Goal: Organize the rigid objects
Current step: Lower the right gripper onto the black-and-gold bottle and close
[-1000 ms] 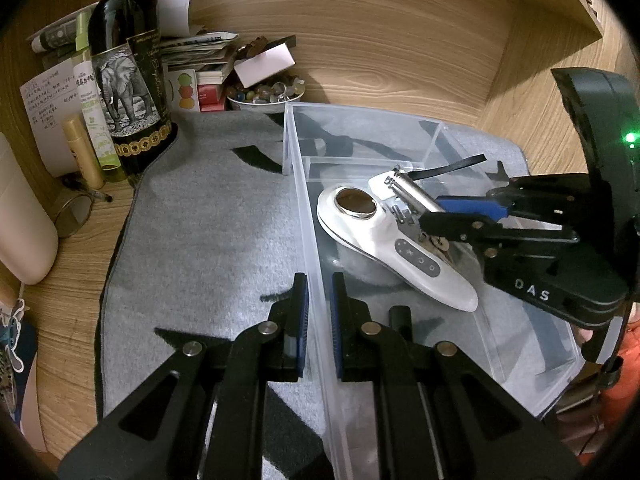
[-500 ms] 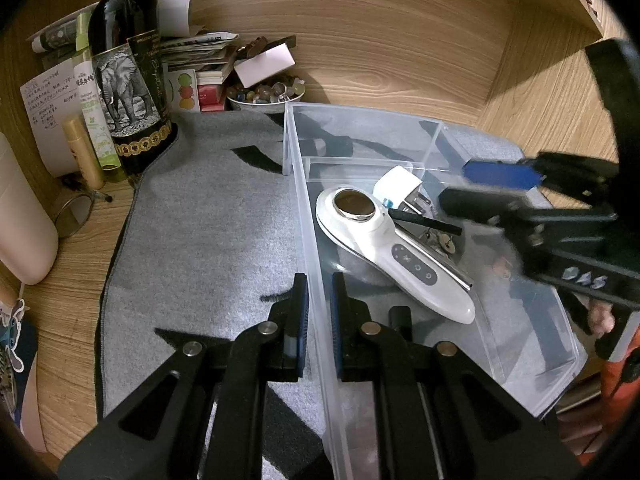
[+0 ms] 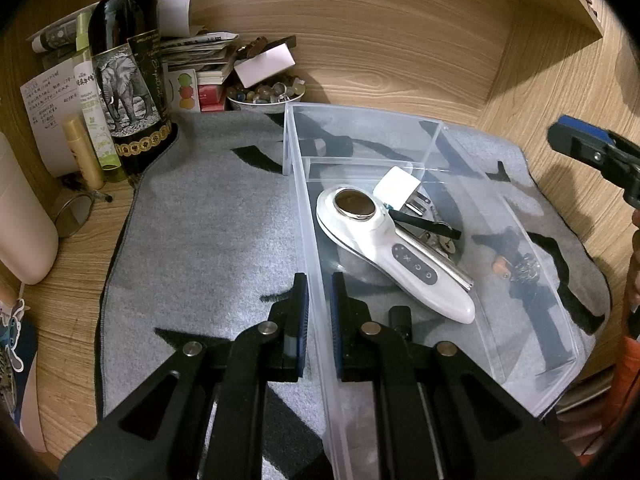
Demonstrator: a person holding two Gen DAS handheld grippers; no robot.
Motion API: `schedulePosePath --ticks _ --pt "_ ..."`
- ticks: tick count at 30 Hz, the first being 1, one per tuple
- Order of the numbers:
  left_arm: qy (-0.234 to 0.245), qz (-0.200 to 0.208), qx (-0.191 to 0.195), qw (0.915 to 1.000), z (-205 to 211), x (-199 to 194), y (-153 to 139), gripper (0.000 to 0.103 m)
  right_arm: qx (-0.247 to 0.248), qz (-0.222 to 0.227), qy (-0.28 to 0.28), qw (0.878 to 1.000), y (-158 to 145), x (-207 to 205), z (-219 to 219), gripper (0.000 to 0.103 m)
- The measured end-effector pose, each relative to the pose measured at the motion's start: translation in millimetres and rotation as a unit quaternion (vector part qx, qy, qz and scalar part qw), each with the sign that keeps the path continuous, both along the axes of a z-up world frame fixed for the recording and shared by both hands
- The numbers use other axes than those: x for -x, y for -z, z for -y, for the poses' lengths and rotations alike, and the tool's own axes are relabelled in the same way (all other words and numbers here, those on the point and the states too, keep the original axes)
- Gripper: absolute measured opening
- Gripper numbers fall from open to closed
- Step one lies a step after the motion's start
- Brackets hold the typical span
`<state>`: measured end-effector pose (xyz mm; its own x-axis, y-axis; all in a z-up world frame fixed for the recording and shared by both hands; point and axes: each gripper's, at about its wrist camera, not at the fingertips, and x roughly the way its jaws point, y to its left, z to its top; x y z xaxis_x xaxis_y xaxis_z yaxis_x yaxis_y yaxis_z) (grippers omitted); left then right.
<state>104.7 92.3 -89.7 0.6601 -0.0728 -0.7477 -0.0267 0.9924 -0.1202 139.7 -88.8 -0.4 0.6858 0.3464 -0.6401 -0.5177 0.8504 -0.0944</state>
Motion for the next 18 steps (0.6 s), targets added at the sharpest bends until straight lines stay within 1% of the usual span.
schedulePosePath --ticks 4,7,10,15,18 --pt "0.000 0.000 0.000 1.0000 -0.1 -0.1 0.0 0.010 0.007 -0.013 0.027 1.000 9.6 -0.3 17.9 0.068" --pt "0.000 0.000 0.000 1.0000 0.0 0.0 0.1 0.010 0.022 -0.036 0.033 0.999 27.0 -0.4 24.6 0.070" --pt "0.000 0.000 0.000 1.0000 -0.2 0.1 0.1 0.010 0.040 -0.064 0.027 0.997 49.1 2.8 26.4 0.083" --pt "-0.001 0.000 -0.001 1.0000 -0.1 0.6 -0.1 0.010 0.088 -0.095 0.002 0.992 86.7 7.7 19.7 0.083" --pt "-0.002 0.000 -0.002 1.0000 0.2 0.9 -0.7 0.010 0.115 -0.111 -0.003 0.987 104.6 2.9 17.2 0.083"
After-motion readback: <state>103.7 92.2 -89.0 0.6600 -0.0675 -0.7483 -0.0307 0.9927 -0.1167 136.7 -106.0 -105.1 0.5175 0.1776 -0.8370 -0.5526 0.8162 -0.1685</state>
